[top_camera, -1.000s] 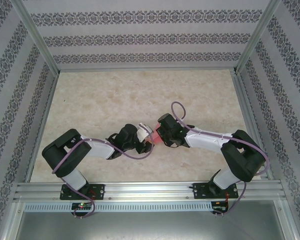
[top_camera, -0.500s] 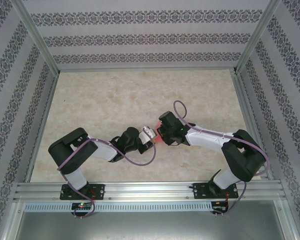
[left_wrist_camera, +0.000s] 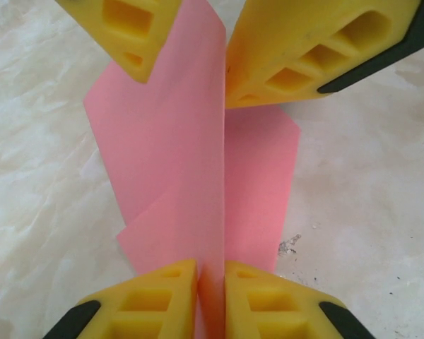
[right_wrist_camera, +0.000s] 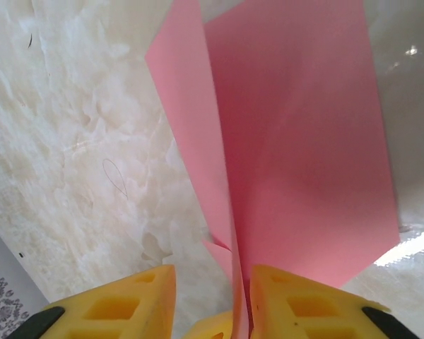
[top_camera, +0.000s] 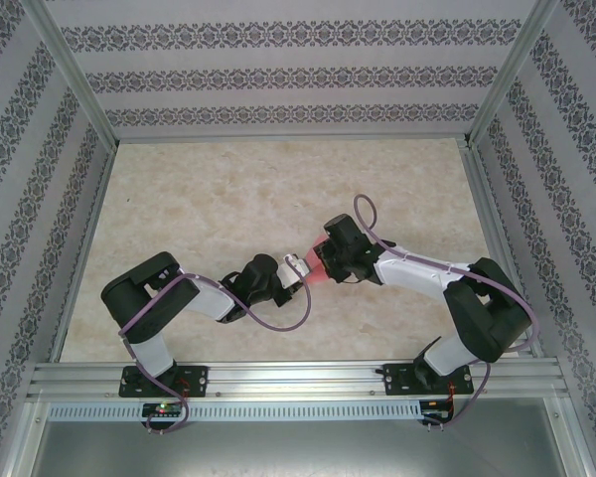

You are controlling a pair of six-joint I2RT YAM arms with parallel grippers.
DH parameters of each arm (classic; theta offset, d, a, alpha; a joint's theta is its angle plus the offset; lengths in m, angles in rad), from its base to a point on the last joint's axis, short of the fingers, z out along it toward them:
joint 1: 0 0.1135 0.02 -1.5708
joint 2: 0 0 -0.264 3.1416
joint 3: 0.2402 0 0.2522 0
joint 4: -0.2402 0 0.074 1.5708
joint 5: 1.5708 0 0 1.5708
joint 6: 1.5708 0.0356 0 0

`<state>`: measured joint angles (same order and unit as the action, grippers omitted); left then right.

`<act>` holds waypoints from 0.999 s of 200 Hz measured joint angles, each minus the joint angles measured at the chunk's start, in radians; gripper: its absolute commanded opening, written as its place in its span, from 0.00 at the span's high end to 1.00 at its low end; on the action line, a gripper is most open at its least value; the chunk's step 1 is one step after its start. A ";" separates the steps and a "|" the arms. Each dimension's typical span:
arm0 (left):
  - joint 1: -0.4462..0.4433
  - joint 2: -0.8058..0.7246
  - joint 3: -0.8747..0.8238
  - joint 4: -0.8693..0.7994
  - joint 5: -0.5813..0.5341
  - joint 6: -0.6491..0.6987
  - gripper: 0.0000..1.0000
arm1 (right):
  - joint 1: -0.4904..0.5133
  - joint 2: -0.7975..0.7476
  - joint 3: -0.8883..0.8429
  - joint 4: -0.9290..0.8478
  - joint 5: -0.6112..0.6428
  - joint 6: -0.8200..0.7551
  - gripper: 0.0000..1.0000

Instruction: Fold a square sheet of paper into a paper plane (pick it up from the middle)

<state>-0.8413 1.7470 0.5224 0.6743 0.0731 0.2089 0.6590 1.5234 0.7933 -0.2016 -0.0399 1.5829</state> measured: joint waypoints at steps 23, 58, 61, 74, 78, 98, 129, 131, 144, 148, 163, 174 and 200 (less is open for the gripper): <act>0.000 0.000 0.000 -0.001 0.005 -0.026 0.85 | -0.014 0.000 0.006 -0.021 -0.019 -0.052 0.55; 0.000 -0.009 0.003 -0.029 0.031 -0.136 0.86 | -0.058 -0.021 0.010 -0.023 -0.060 -0.200 0.45; 0.001 -0.010 0.005 -0.035 0.034 -0.146 0.86 | -0.063 -0.025 0.010 -0.021 -0.063 -0.212 0.45; 0.002 -0.017 0.014 -0.059 0.048 -0.196 0.86 | -0.083 -0.051 0.007 -0.008 -0.082 -0.285 0.44; 0.002 -0.018 0.018 -0.065 0.054 -0.213 0.86 | -0.088 -0.058 0.004 -0.001 -0.089 -0.304 0.44; 0.010 -0.023 0.029 -0.090 0.085 -0.289 0.87 | -0.106 -0.105 -0.025 0.040 -0.124 -0.397 0.42; 0.042 -0.027 0.044 -0.125 0.145 -0.409 0.88 | -0.112 -0.163 -0.096 0.102 -0.179 -0.511 0.43; 0.043 -0.027 0.045 -0.125 0.149 -0.413 0.88 | -0.112 -0.164 -0.098 0.103 -0.181 -0.514 0.43; 0.055 -0.027 0.050 -0.131 0.174 -0.459 0.88 | -0.112 -0.169 -0.119 0.117 -0.203 -0.555 0.45; 0.056 -0.027 0.051 -0.133 0.182 -0.471 0.88 | -0.112 -0.169 -0.125 0.121 -0.210 -0.564 0.45; 0.067 -0.027 0.057 -0.137 0.209 -0.520 0.88 | -0.112 -0.169 -0.147 0.134 -0.233 -0.603 0.46; 0.070 -0.027 0.060 -0.138 0.225 -0.551 0.88 | -0.112 -0.167 -0.157 0.135 -0.250 -0.625 0.48; 0.076 -0.019 0.068 -0.138 0.251 -0.608 0.89 | -0.111 -0.141 -0.160 0.149 -0.277 -0.669 0.51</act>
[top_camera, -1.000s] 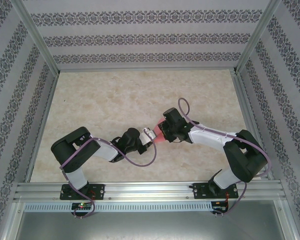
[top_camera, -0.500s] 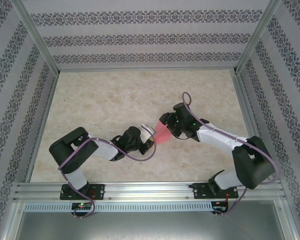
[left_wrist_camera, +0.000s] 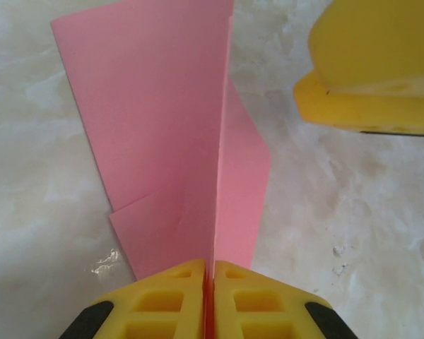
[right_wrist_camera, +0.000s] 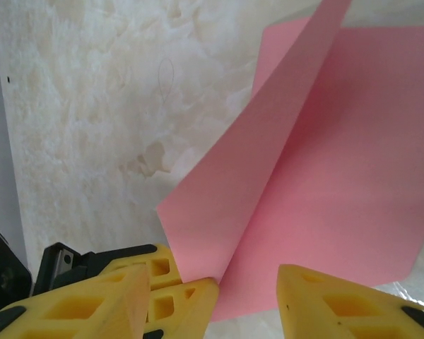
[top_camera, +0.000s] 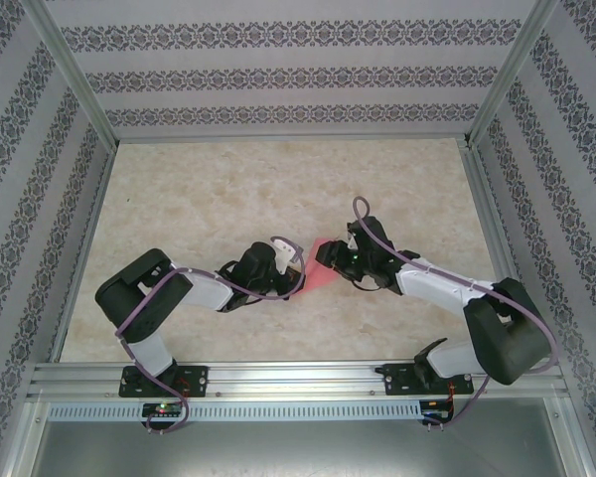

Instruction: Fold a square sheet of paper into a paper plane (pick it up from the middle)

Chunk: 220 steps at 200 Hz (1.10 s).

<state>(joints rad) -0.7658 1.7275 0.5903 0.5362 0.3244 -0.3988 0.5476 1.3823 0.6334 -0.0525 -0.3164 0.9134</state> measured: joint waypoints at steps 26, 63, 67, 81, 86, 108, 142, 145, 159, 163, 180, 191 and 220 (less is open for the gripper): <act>0.004 0.013 0.005 0.000 0.017 -0.050 0.89 | 0.000 0.049 0.004 0.008 -0.008 -0.027 0.54; 0.031 0.046 0.024 -0.011 0.056 -0.103 0.89 | 0.000 0.098 0.008 0.013 -0.016 -0.045 0.55; 0.033 0.050 0.026 -0.011 0.061 -0.108 0.89 | 0.000 0.102 0.008 0.013 -0.018 -0.048 0.55; 0.035 0.060 0.035 -0.016 0.074 -0.120 0.89 | 0.000 0.112 0.012 0.017 -0.023 -0.053 0.55; 0.036 0.063 0.039 -0.019 0.080 -0.124 0.89 | 0.000 0.116 0.015 0.017 -0.024 -0.056 0.55; 0.041 0.072 0.047 -0.029 0.092 -0.138 0.89 | 0.000 0.131 0.026 0.021 -0.027 -0.066 0.55; 0.050 0.080 0.051 -0.033 0.109 -0.157 0.89 | 0.000 0.159 0.042 0.023 -0.027 -0.078 0.55; 0.051 0.081 0.051 -0.033 0.110 -0.157 0.89 | 0.000 0.162 0.044 0.023 -0.027 -0.078 0.55; 0.053 0.082 0.051 -0.033 0.115 -0.161 0.89 | 0.000 0.174 0.051 0.023 -0.027 -0.078 0.55; 0.053 0.083 0.051 -0.033 0.116 -0.161 0.89 | 0.000 0.178 0.053 0.023 -0.027 -0.078 0.55; 0.054 0.083 0.051 -0.032 0.116 -0.165 0.88 | 0.000 0.190 0.059 0.021 -0.027 -0.078 0.55; 0.055 0.084 0.051 -0.032 0.119 -0.169 0.88 | 0.000 0.198 0.064 0.016 -0.027 -0.079 0.55; 0.059 0.088 0.055 -0.032 0.129 -0.177 0.88 | 0.000 0.216 0.080 0.006 -0.026 -0.078 0.55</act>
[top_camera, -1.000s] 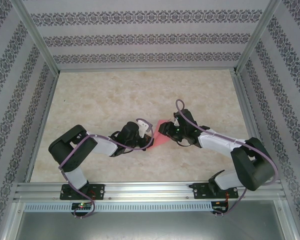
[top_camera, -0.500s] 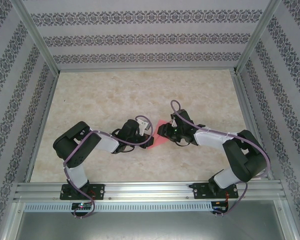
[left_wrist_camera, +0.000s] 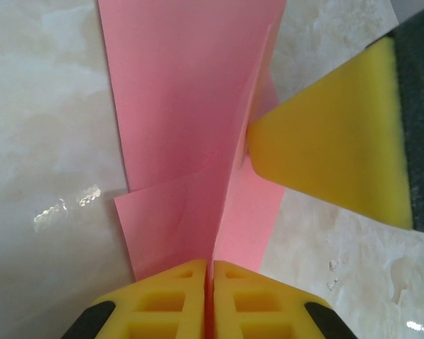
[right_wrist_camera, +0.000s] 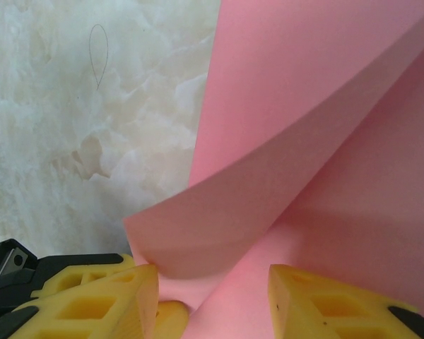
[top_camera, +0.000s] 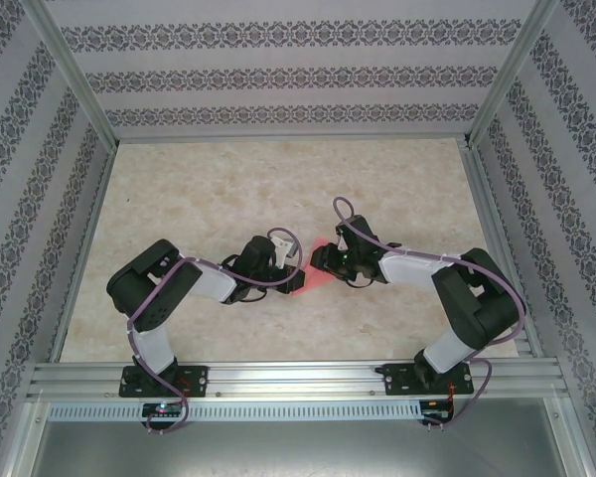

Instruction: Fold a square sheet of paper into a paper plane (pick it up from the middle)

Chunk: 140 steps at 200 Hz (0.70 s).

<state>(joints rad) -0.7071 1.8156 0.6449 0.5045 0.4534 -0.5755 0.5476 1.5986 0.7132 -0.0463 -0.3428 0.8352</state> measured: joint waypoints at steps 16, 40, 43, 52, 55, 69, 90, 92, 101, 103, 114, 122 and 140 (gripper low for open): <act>0.001 0.002 0.002 0.000 0.004 -0.004 0.88 | 0.000 0.008 0.007 -0.009 0.000 0.000 0.55; 0.005 0.003 0.002 0.001 0.013 -0.010 0.85 | 0.000 0.026 0.019 -0.024 0.005 0.000 0.54; 0.006 0.003 0.003 0.000 0.013 -0.010 0.85 | 0.000 0.028 0.020 -0.026 0.006 0.000 0.54; 0.006 0.003 0.004 0.000 0.018 -0.012 0.83 | 0.000 0.036 0.024 -0.033 0.011 0.000 0.54; 0.006 0.003 0.004 0.000 0.019 -0.014 0.82 | 0.000 0.038 0.025 -0.035 0.012 0.000 0.54; 0.006 0.003 0.008 0.000 0.029 -0.017 0.79 | 0.000 0.047 0.028 -0.040 0.015 0.001 0.53; 0.008 0.004 0.011 0.000 0.043 -0.025 0.73 | 0.000 0.050 0.042 -0.056 0.018 0.001 0.51; 0.009 0.004 0.011 0.000 0.046 -0.026 0.72 | 0.000 0.052 0.043 -0.059 0.018 0.001 0.51; 0.013 0.001 0.011 0.000 0.060 -0.034 0.69 | 0.000 0.054 0.048 -0.066 0.019 0.001 0.51; 0.013 0.000 0.011 -0.001 0.059 -0.033 0.69 | 0.000 0.054 0.049 -0.066 0.019 0.001 0.51; 0.016 -0.010 0.011 -0.013 0.062 -0.037 0.67 | 0.000 0.058 0.057 -0.079 0.019 0.000 0.50; 0.022 -0.024 0.010 -0.035 0.057 -0.037 0.65 | 0.000 0.061 0.063 -0.086 0.021 0.000 0.50; 0.044 -0.083 0.000 -0.100 0.033 -0.036 0.62 | 0.002 0.069 0.081 -0.112 0.026 0.000 0.49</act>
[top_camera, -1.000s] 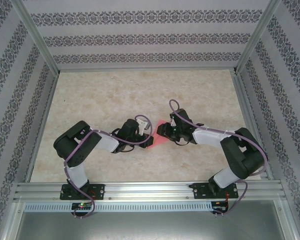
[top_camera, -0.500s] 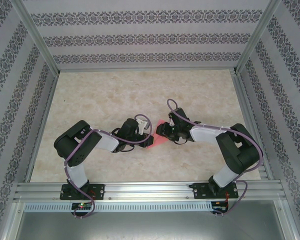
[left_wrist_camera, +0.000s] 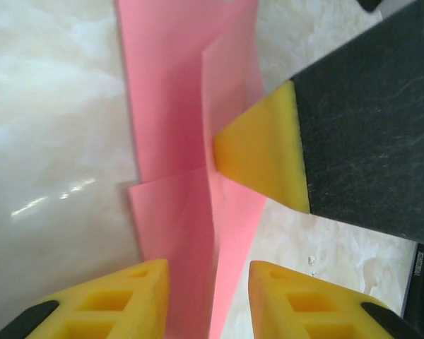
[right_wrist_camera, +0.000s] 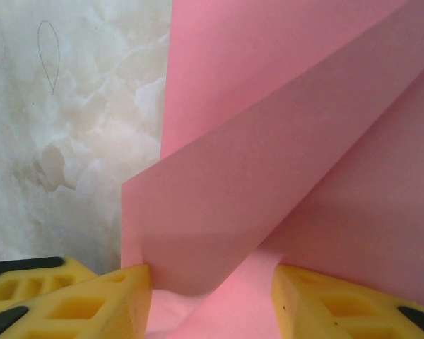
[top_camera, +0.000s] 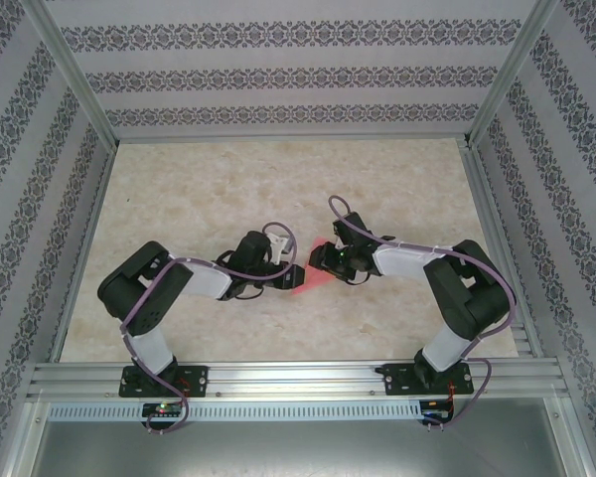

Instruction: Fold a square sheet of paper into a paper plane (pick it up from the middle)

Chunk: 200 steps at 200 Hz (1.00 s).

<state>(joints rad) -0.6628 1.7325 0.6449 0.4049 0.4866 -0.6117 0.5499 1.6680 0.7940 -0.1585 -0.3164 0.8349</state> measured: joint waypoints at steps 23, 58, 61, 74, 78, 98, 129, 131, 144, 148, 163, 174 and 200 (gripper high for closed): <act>0.016 -0.094 -0.003 -0.082 -0.048 0.000 0.63 | 0.001 0.016 0.029 -0.038 0.008 0.000 0.49; 0.019 -0.150 -0.003 -0.124 -0.076 -0.009 0.69 | 0.022 0.052 0.092 -0.111 0.045 -0.008 0.50; 0.019 -0.150 -0.004 -0.124 -0.075 -0.012 0.69 | 0.025 0.055 0.097 -0.117 0.048 -0.010 0.50; 0.019 -0.145 -0.005 -0.124 -0.068 -0.024 0.70 | 0.031 0.067 0.119 -0.143 0.058 -0.018 0.49; 0.019 -0.142 -0.005 -0.124 -0.064 -0.026 0.71 | 0.032 0.071 0.126 -0.150 0.062 -0.019 0.48; 0.019 -0.122 -0.002 -0.127 -0.033 -0.031 0.75 | 0.044 0.086 0.156 -0.188 0.082 -0.027 0.47; 0.019 -0.082 0.002 -0.125 0.015 -0.034 0.79 | 0.055 0.112 0.203 -0.251 0.114 -0.034 0.45; 0.019 -0.079 0.002 -0.124 0.019 -0.035 0.79 | 0.057 0.114 0.206 -0.254 0.116 -0.035 0.45; 0.019 -0.058 0.004 -0.111 0.042 -0.042 0.80 | 0.062 0.123 0.220 -0.273 0.127 -0.039 0.44; 0.019 -0.050 0.005 -0.105 0.051 -0.046 0.80 | 0.064 0.126 0.226 -0.280 0.132 -0.039 0.44; 0.019 -0.021 0.008 -0.086 0.077 -0.056 0.81 | 0.071 0.135 0.242 -0.299 0.145 -0.042 0.43; 0.019 -0.008 0.009 -0.075 0.090 -0.065 0.81 | 0.076 0.141 0.251 -0.310 0.154 -0.042 0.42; 0.019 -0.002 0.011 -0.055 0.108 -0.075 0.82 | 0.079 0.147 0.258 -0.318 0.162 -0.042 0.41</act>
<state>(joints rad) -0.6434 1.7309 0.6556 0.3504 0.5941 -0.6868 0.6285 1.8153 1.0523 -0.4763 -0.1543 0.7933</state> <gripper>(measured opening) 0.186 0.587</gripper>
